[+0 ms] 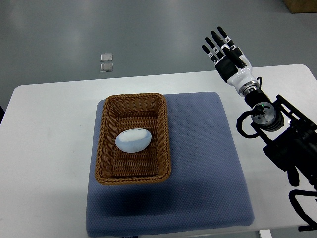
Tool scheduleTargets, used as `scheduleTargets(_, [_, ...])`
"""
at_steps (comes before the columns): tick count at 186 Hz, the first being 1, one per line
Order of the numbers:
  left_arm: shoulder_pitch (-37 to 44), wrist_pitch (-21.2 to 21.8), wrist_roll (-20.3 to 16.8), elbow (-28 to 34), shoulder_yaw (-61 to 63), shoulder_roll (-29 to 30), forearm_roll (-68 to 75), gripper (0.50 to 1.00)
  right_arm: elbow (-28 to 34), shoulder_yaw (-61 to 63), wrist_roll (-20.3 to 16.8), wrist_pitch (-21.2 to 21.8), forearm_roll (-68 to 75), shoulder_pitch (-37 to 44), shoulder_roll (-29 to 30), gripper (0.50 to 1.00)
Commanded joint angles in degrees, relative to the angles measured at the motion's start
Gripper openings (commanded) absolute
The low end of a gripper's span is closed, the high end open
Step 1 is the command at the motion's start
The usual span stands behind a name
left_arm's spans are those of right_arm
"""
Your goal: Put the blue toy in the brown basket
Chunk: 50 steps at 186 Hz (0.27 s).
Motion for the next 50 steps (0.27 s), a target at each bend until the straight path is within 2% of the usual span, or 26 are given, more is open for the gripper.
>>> scheduleTargets(1, [0.0, 0.0, 0.0, -0.1, 0.0, 0.0, 0.0, 1.0, -1.2, 0.0, 0.2, 0.2, 0.4, -0.1, 0.8, 0.86])
scheduleTargets(50, [0.0, 0.0, 0.0, -0.3, 0.0, 0.0, 0.1, 1.0, -1.3, -0.1, 0.4, 0.1, 0.4, -0.1, 0.9, 0.862])
